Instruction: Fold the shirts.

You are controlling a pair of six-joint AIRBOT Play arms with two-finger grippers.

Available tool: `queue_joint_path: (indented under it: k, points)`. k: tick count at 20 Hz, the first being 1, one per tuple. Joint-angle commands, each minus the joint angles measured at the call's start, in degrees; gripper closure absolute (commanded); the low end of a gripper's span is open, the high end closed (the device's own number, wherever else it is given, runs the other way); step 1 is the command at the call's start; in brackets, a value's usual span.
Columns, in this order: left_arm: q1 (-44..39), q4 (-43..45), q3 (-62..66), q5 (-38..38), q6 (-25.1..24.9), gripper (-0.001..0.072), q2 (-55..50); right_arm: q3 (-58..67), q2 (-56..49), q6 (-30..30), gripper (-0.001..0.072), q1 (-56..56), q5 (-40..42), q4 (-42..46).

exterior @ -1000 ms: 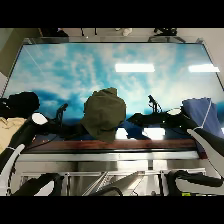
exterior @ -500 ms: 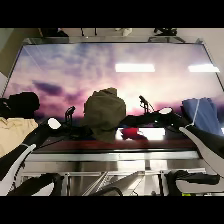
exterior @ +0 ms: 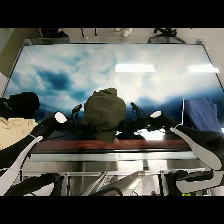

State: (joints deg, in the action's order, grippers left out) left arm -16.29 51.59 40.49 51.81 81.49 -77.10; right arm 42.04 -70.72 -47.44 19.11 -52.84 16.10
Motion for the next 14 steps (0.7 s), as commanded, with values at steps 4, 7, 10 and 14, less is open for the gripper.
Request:
queue_joint_path:
  k: [4,7,10,14]
  points:
    - [-0.09,0.35,4.68,-1.2,-1.2,0.0583,-0.17,0.52,-3.17,6.67,0.0344,3.61,1.44,-7.98]
    - [-0.09,1.33,6.91,-0.35,-1.51,0.0601,-0.15,3.91,-3.15,7.45,0.0639,5.75,-0.04,-8.33]
    - [-0.42,1.11,12.28,3.87,-2.16,0.0693,1.01,11.1,-1.42,8.07,0.0688,6.86,-2.71,-8.41]
    - [-3.65,0.79,24.68,7.78,-1.92,0.0693,11.37,25.49,6.4,7.56,0.0689,6.82,-8.44,-5.57]
